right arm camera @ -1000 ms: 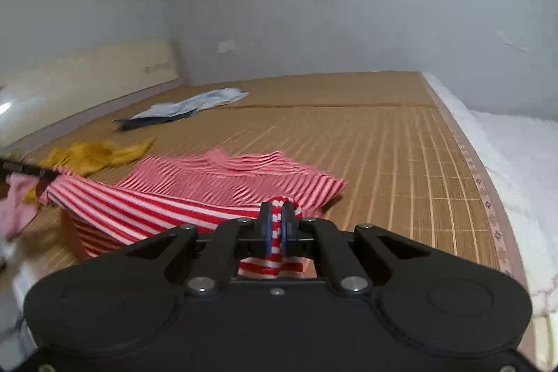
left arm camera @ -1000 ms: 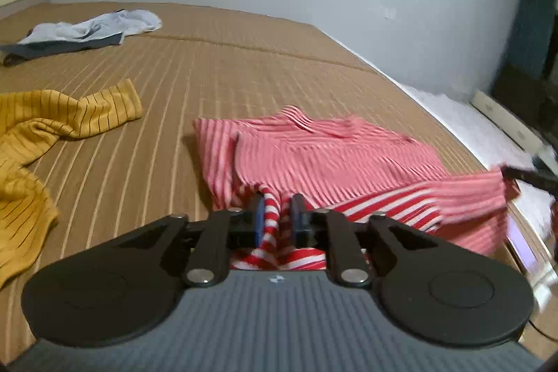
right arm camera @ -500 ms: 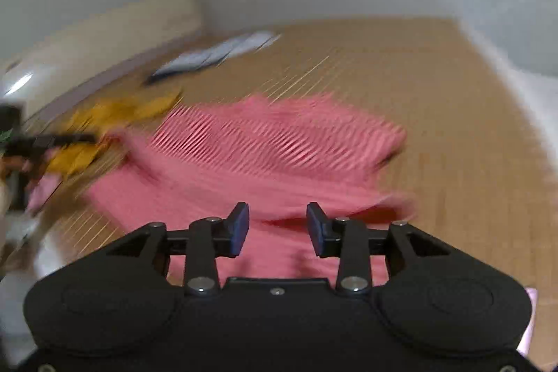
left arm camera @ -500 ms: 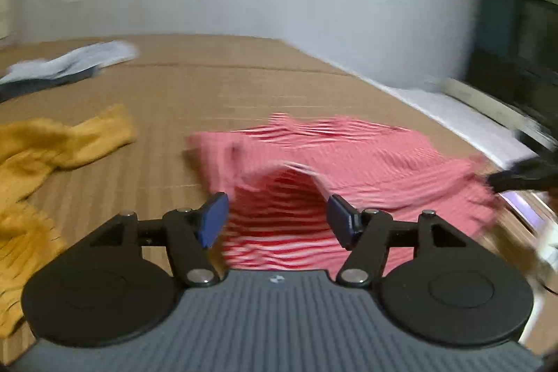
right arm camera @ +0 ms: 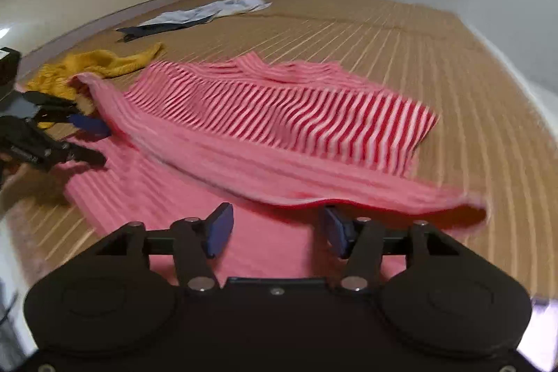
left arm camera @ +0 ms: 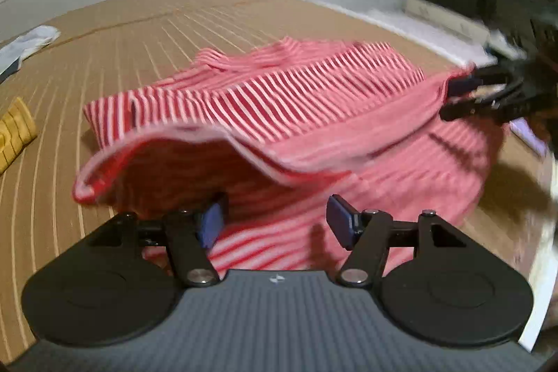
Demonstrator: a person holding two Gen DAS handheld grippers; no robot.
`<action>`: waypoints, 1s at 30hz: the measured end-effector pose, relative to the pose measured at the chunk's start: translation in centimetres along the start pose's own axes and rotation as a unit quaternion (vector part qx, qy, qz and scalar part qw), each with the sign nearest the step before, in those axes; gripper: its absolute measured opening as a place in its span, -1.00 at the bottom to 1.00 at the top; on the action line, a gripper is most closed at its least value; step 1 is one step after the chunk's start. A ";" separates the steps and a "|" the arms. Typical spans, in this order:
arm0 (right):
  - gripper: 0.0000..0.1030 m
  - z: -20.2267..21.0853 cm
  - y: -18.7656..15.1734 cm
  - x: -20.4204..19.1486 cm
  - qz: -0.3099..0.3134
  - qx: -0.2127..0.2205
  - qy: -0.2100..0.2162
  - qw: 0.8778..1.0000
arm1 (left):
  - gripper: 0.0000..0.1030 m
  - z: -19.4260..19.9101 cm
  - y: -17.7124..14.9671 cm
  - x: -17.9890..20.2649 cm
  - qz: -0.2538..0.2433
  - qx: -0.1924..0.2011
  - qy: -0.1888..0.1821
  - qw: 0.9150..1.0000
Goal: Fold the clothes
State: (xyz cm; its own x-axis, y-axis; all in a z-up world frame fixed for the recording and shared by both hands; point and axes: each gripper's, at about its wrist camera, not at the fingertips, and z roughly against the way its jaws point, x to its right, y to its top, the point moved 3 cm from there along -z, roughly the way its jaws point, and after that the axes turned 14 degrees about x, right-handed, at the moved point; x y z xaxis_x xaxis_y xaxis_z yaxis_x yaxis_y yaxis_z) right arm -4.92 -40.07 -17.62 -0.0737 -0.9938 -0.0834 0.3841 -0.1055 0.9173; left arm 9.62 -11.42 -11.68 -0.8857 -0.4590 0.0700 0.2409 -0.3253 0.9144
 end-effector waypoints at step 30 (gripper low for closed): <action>0.15 -0.3 2.3 2.7 -0.033 0.163 -0.075 0.983 | 0.60 1.8 0.2 -2.7 0.025 0.070 0.122 0.990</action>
State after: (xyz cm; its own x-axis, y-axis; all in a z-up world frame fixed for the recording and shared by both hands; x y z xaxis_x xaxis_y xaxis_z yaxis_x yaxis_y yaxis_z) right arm -3.97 -43.02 -15.79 -0.2333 -0.9662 -0.1101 0.0614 -0.1276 0.9899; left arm 11.33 -8.80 -11.01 -0.7474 -0.6635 0.0342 0.2105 -0.1877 0.9594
